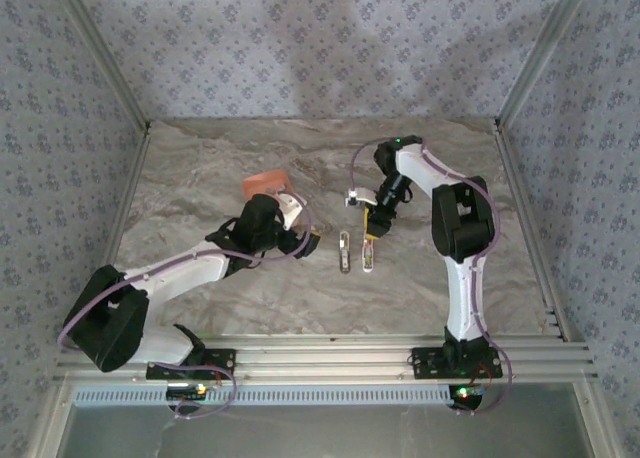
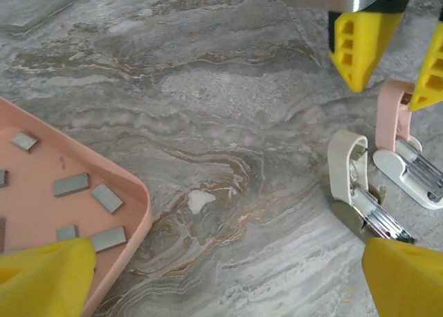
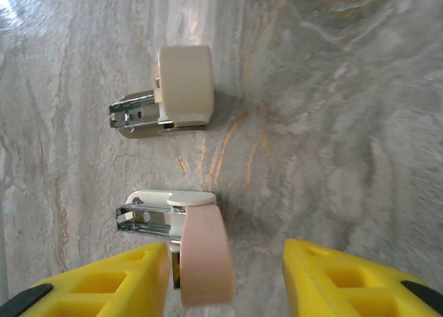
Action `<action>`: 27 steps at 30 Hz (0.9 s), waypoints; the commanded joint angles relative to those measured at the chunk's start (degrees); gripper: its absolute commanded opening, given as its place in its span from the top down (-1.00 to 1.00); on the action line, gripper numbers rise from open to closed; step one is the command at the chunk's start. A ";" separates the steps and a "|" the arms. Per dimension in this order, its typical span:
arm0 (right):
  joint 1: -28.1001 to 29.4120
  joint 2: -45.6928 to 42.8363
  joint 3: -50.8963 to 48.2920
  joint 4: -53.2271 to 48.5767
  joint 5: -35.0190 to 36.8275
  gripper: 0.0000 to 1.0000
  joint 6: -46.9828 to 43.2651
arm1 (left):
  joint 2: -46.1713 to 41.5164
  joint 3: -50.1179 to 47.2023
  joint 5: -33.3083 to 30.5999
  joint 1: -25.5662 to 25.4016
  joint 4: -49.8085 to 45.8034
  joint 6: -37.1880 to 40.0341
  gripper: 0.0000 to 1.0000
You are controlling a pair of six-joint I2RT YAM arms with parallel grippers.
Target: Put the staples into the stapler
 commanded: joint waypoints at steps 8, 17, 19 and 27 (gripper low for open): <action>-0.79 -27.75 -21.51 37.64 2.61 0.06 37.59 | 5.09 12.75 -2.94 7.12 -18.82 -12.00 -0.92; 2.54 -41.20 -40.45 56.84 3.35 0.01 67.04 | 16.72 22.95 -0.97 7.55 -26.53 -8.49 -0.78; 3.96 -43.27 -44.01 60.18 2.75 0.00 69.56 | 19.36 24.84 -0.53 7.55 -27.48 -7.68 -0.73; 8.42 -43.31 -48.02 62.17 3.24 0.00 73.32 | 26.72 29.44 1.69 7.59 -27.58 -5.79 -0.65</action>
